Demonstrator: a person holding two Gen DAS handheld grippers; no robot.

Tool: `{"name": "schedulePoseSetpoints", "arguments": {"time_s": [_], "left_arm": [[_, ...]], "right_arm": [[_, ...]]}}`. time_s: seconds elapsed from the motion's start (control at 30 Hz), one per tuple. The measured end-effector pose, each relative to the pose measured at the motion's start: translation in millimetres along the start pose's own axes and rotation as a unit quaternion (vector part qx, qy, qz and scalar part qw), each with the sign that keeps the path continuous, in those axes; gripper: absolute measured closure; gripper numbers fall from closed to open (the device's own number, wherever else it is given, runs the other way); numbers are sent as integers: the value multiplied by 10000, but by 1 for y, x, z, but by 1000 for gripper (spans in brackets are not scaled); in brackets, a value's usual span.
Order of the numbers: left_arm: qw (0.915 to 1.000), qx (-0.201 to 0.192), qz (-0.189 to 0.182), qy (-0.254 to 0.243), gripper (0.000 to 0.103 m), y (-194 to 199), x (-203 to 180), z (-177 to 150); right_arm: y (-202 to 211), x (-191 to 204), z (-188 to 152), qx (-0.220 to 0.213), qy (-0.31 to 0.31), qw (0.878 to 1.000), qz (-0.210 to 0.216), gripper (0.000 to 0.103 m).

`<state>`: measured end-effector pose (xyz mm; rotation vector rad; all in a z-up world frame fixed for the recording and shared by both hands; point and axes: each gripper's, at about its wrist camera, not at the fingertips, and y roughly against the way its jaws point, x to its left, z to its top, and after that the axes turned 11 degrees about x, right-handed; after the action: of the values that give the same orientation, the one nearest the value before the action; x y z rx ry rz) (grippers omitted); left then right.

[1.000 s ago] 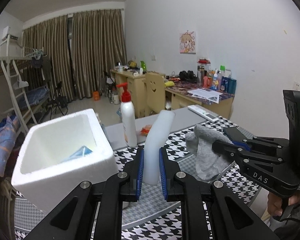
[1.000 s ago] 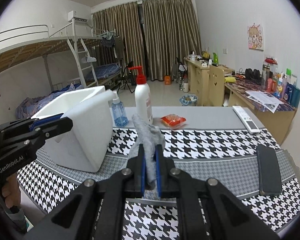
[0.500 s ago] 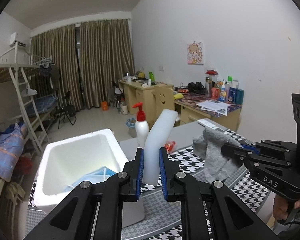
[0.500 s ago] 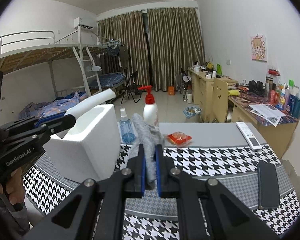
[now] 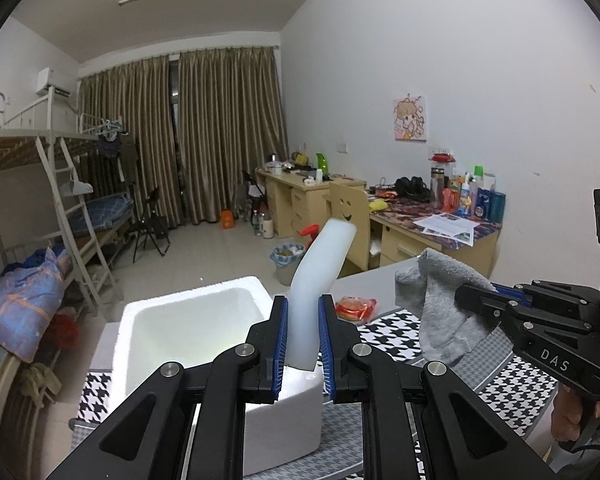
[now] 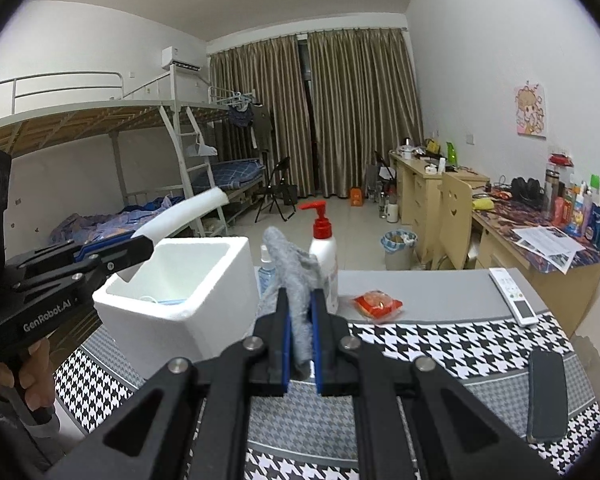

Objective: Organize soft objects
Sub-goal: 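Lift the roller and sock and carry both over the foam box, then open the left tool to drop the foam roller into the box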

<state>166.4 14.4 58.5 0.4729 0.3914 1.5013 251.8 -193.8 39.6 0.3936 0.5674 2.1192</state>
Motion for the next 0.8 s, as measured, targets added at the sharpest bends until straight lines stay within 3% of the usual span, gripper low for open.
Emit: {"name": "schedulePoseSetpoints", "arguments": {"time_s": [0.8], "left_arm": [[9964, -139, 702, 449, 86, 3, 39, 9]], "right_arm": [[-23, 38, 36, -53, 483, 9980, 405, 91]]}}
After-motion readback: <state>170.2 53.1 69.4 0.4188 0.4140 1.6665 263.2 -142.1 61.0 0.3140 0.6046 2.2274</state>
